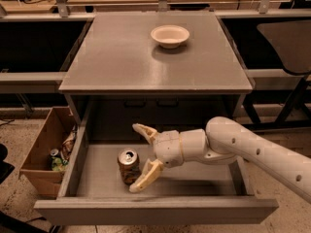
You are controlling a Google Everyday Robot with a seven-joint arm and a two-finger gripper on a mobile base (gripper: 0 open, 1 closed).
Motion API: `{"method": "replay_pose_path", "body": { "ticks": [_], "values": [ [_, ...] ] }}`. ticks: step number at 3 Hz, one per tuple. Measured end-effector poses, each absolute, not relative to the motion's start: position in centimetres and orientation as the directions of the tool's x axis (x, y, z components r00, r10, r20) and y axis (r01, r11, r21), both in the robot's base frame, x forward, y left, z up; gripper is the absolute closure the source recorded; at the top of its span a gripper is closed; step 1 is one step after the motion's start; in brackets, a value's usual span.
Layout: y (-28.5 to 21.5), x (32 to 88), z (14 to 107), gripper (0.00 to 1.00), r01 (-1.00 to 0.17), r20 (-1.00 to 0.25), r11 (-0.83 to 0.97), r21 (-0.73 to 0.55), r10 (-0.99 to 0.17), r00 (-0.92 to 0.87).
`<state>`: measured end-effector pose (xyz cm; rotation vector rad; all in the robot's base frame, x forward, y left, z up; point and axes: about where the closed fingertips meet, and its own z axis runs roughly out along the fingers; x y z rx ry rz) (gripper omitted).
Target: Place orange can into top drawer
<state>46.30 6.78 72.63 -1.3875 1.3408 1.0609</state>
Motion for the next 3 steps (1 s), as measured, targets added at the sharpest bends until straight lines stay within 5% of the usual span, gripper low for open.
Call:
{"method": "replay_pose_path", "body": {
  "ticks": [3],
  "values": [
    [-4.1, 43.8, 84.8, 0.0, -0.982, -0.763, -0.05, -0.183, -0.623, 0.174]
  ]
}}
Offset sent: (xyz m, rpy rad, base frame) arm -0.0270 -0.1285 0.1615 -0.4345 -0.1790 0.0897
